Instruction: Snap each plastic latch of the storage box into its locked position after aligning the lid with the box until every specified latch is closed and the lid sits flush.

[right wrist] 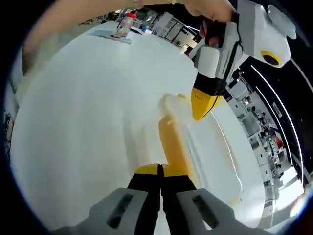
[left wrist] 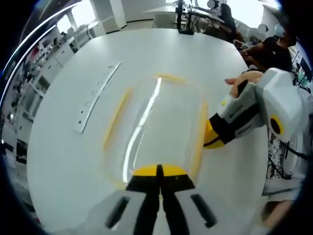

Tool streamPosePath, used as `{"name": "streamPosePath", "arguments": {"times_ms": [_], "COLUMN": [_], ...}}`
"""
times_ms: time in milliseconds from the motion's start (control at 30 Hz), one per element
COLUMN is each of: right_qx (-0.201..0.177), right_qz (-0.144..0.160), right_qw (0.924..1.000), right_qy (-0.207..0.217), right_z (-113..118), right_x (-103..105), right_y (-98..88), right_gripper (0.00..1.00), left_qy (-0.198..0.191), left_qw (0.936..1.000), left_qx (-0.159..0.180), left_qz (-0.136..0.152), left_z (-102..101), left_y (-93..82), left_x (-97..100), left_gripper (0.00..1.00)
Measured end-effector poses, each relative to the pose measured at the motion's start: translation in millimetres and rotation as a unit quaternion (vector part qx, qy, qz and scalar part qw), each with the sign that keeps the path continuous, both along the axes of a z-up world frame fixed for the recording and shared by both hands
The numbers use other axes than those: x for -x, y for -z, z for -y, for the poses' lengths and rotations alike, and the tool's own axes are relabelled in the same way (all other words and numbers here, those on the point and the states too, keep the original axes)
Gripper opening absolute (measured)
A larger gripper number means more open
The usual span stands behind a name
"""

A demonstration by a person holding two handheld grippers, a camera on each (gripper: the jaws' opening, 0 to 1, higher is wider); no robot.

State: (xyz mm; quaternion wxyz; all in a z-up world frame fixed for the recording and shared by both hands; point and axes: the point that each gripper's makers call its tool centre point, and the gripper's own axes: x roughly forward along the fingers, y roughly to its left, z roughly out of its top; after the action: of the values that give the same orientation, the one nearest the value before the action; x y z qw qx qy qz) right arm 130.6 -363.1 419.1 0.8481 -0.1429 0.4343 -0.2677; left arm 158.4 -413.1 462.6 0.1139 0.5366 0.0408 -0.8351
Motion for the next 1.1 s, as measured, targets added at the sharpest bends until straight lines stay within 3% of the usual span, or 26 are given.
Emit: {"name": "streamPosePath", "arguments": {"times_ms": [100,167,267,300,367,400,433,500,567,633,700,800,900,967,1033,1100], "right_qx": [0.017,-0.007,-0.001,-0.021,-0.031,-0.033,-0.050,-0.059,-0.072,-0.088,-0.118,-0.094,-0.076,-0.053,-0.026,-0.019], "right_qz": [-0.044,-0.009,-0.014,0.015,0.003,0.013,-0.005,0.011,0.008,0.040,0.082,0.154,0.241,0.283,0.291,0.292], "right_qw": [0.9989,0.9999,0.9999,0.9997,0.9994,0.9993,0.9986,0.9981,0.9974,0.9951,0.9891,0.9824,0.9665,0.9568,0.9561,0.9559], "right_qy": [-0.007,0.000,-0.007,-0.001,-0.015,-0.014,-0.018,-0.011,-0.009,-0.020,-0.033,-0.048,-0.045,-0.040,-0.027,-0.025], "right_z": [-6.7,-1.9,-1.9,-2.3,-0.5,-2.7,-5.6,-6.0,-7.2,-13.6,-25.1,-29.3,-28.3,-24.7,-19.1,-18.1], "right_x": [-2.1,-7.7,-8.4,-11.3,-8.5,-8.4,-2.9,-1.2,5.4,4.6,1.9,3.0,9.8,20.7,36.3,39.6], "right_y": [2.1,5.4,5.9,6.3,5.8,3.7,6.7,-0.2,-4.0,-14.4,-27.2,-60.6,-93.8,-113.7,-125.1,-127.6], "right_gripper": [0.00,0.00,0.00,0.00,0.00,0.00,0.00,0.00,0.00,0.00,0.00,0.01,0.09,0.14,0.15,0.18], "left_qy": [-0.003,-0.004,-0.006,-0.011,-0.011,-0.013,-0.014,-0.014,-0.018,-0.018,0.008,0.014,0.027,0.029,0.040,0.035], "left_qw": [1.0000,1.0000,1.0000,0.9999,0.9999,0.9998,0.9998,0.9998,0.9998,0.9998,0.9997,0.9966,0.9942,0.9821,0.9715,0.9699], "left_qx": [0.000,-0.001,-0.004,-0.008,-0.013,-0.016,-0.017,-0.015,-0.013,-0.006,0.016,0.057,0.098,0.160,0.198,0.203], "left_qz": [0.007,0.008,0.005,0.002,-0.002,-0.003,-0.003,0.000,0.003,0.005,0.015,0.057,-0.034,-0.096,-0.124,-0.130], "left_z": [0.8,1.2,2.0,2.4,2.7,2.6,2.2,1.5,1.2,0.5,1.1,3.2,-2.5,-3.2,-10.3,-10.9], "left_y": [-0.1,-0.2,-1.0,-1.1,-1.2,-1.2,-0.8,-0.7,-0.6,-1.1,-2.2,-3.9,-34.6,-74.8,-100.2,-105.1], "left_x": [-1.2,-1.8,-2.5,-2.8,-2.6,-2.2,-1.6,-0.6,0.2,0.8,0.7,-12.1,8.7,16.3,14.7,12.9], "left_gripper": [0.00,0.00,0.00,0.00,0.00,0.00,0.00,0.00,0.00,0.00,0.00,0.00,0.03,0.11,0.14,0.14]}}
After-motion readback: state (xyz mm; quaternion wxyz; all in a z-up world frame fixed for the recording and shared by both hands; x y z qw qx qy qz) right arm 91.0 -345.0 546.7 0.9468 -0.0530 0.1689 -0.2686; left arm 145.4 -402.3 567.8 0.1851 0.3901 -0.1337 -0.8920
